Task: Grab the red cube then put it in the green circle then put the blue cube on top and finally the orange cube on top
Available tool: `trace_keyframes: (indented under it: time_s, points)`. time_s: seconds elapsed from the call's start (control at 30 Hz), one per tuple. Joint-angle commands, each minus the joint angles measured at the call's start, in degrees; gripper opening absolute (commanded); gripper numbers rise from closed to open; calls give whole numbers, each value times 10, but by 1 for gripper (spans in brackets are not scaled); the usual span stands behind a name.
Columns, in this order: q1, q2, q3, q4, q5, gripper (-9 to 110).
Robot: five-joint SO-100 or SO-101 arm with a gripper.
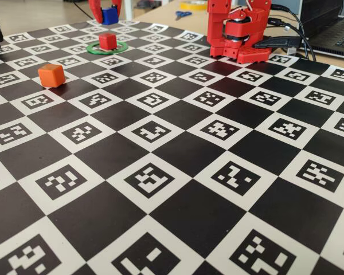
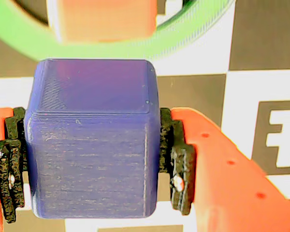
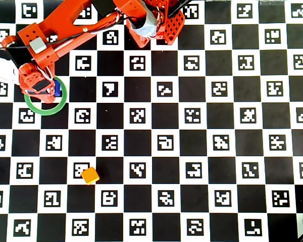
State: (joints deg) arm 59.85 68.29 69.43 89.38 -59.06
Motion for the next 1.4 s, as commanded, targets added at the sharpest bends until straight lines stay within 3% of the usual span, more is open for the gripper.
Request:
trace_keyframes:
  time_s: [0.0, 1.37]
  points:
    - [9, 31, -2, -12, -8, -1]
    - [25, 19, 74, -124, -30, 0]
